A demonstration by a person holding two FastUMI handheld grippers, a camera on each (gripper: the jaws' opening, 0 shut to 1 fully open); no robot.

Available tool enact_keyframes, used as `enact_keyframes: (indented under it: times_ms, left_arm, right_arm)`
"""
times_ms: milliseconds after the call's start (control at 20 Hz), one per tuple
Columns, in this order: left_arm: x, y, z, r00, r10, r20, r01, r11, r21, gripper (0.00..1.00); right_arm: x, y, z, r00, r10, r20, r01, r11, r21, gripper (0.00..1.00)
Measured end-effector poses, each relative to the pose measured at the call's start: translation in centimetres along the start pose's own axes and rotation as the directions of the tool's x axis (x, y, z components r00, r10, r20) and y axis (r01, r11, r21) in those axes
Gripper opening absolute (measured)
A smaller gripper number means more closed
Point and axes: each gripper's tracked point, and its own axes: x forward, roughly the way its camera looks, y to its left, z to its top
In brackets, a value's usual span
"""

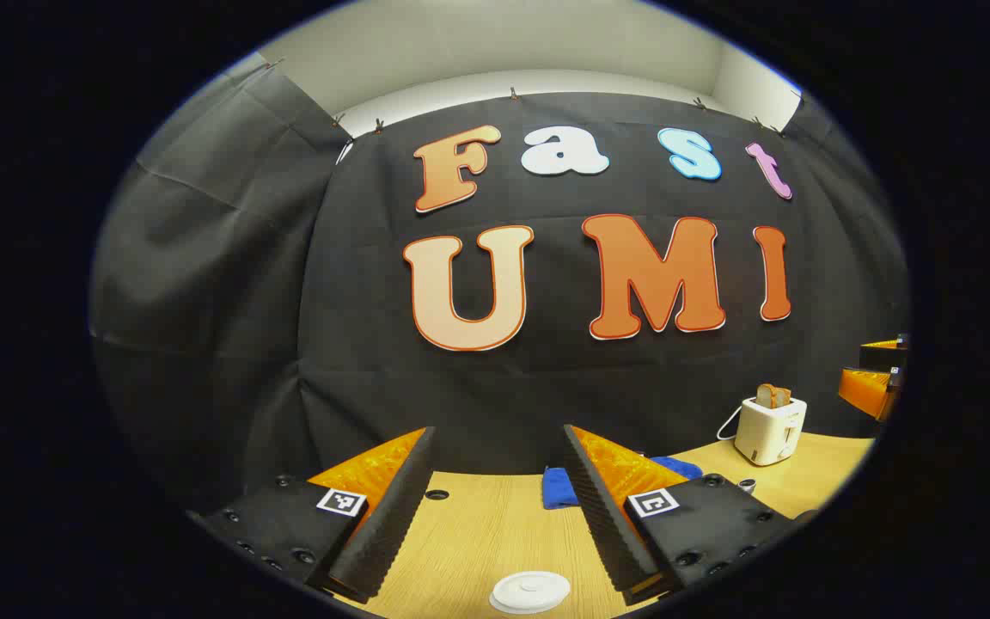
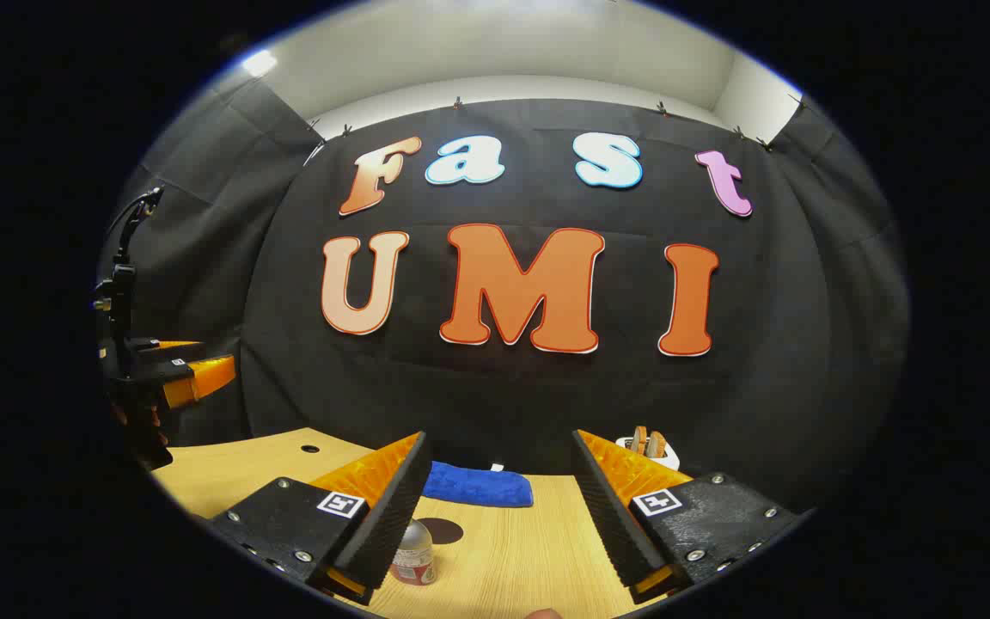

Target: Open the teacup lid with one hand, grasp the water bottle and pour water into the teacup with the other hand; after pouring, place the water bottle on the coaster and then close the teacup lid.

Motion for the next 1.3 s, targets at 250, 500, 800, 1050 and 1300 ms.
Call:
enact_keyframes:
  times_ms: [250,500,800,1050,1300]
  left_arm:
    - [-0.2,0.3,-0.4,1.000,-0.002,-0.010,0.002,1.000,-0.011,0.95]
    - [-0.4,0.3,-1.0,1.000,-0.010,-0.022,0.010,1.000,-0.008,0.96]
    - [-0.6,-0.2,-1.6,0.999,-0.021,-0.028,0.021,1.000,0.011,0.96]
    - [-0.6,-0.4,-3.6,0.997,-0.030,-0.067,0.031,0.999,0.015,0.96]
    - [-1.1,-0.9,-6.3,0.992,-0.052,-0.118,0.055,0.998,0.019,0.96]
  right_arm:
    - [-0.1,0.3,-0.4,1.000,0.006,-0.010,-0.006,1.000,-0.006,0.97]
    - [-0.2,1.0,-0.4,1.000,0.030,-0.006,-0.030,0.999,-0.014,0.97]
    - [-0.2,1.3,-1.0,0.999,0.038,-0.014,-0.038,0.999,-0.009,0.97]
    - [-0.2,1.7,-2.4,0.998,0.056,-0.042,-0.056,0.998,0.009,0.97]
    - [-0.4,2.8,-4.2,0.994,0.087,-0.070,-0.086,0.996,0.012,0.97]
